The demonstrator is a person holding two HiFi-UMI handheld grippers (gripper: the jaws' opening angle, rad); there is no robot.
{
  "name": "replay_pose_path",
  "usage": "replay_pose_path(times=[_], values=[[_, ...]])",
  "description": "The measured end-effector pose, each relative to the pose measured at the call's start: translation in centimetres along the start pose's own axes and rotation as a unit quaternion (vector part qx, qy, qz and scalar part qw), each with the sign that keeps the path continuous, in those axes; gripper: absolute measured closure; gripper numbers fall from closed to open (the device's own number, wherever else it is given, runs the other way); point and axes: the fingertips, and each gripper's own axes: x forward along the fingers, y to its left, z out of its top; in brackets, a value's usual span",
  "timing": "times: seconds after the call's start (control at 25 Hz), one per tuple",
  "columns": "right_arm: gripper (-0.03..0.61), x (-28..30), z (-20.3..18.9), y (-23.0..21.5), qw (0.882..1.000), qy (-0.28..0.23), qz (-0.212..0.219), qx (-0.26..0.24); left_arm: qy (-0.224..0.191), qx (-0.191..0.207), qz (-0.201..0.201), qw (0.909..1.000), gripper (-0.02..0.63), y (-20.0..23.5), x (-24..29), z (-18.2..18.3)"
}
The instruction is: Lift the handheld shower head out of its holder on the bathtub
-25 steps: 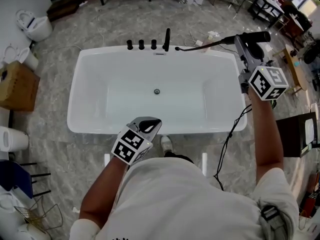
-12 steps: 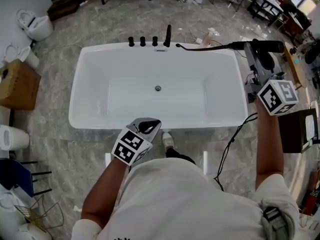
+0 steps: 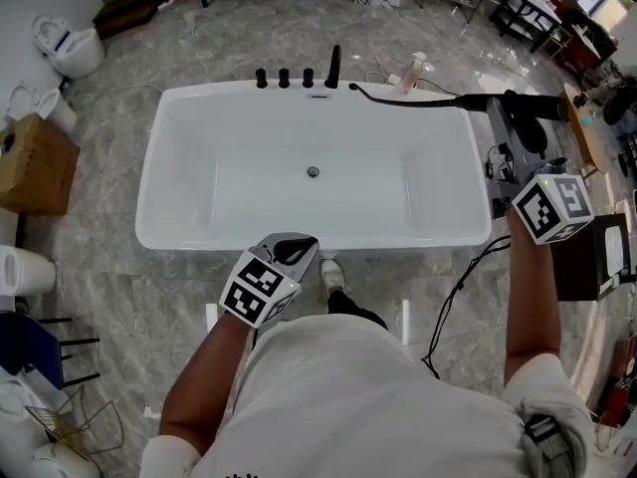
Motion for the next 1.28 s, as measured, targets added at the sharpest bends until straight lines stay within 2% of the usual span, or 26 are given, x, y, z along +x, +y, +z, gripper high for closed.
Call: replay_pose_path(times=[1.28], values=[[0.433, -0.9, -0.5, 0.6, 1.000, 0.016, -0.003, -0.001, -0.008, 0.003, 0.002, 1.0000, 0.606, -0.5, -1.2, 0.2]])
